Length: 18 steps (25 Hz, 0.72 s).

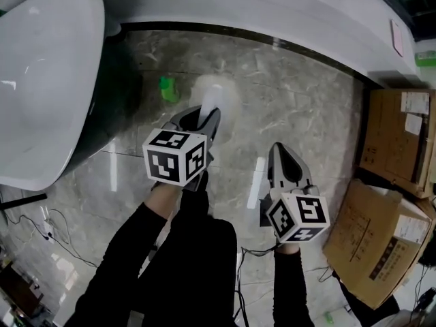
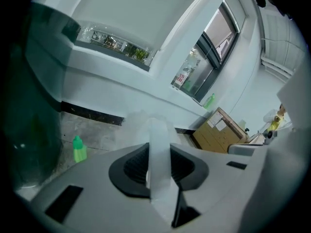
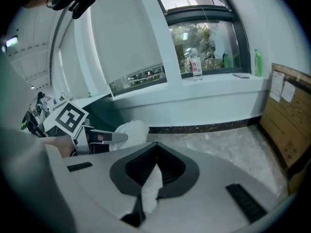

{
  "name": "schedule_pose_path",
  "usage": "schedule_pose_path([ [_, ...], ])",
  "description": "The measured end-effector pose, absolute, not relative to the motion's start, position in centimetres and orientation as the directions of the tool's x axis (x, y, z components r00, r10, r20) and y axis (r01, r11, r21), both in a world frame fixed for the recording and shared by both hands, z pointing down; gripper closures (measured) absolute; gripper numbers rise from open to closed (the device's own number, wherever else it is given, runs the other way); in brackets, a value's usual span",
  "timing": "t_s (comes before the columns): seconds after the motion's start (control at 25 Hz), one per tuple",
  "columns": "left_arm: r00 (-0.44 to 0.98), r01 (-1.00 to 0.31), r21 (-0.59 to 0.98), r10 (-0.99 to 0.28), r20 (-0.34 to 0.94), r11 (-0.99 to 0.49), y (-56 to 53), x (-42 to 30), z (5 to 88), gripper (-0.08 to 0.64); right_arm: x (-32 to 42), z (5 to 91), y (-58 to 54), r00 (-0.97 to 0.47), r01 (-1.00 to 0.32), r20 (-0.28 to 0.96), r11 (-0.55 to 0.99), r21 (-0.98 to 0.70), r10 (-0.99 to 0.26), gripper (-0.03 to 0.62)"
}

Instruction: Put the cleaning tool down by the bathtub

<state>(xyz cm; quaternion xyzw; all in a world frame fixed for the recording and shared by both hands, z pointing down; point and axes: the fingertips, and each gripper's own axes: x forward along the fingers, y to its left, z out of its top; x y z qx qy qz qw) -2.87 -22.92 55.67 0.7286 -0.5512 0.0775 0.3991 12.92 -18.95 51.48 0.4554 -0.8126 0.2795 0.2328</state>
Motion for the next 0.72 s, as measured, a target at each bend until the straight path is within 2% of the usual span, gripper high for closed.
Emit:
schedule_pose_path([
  [0.72,0.326,-0.901,0.433,-0.696,0.64,-0.023,-25.1,-3.2,71.0,0.466,15.2,63.7,-20.8,-0.46,-0.875,0.631,0.441,-0.202,-0.625,0.592],
])
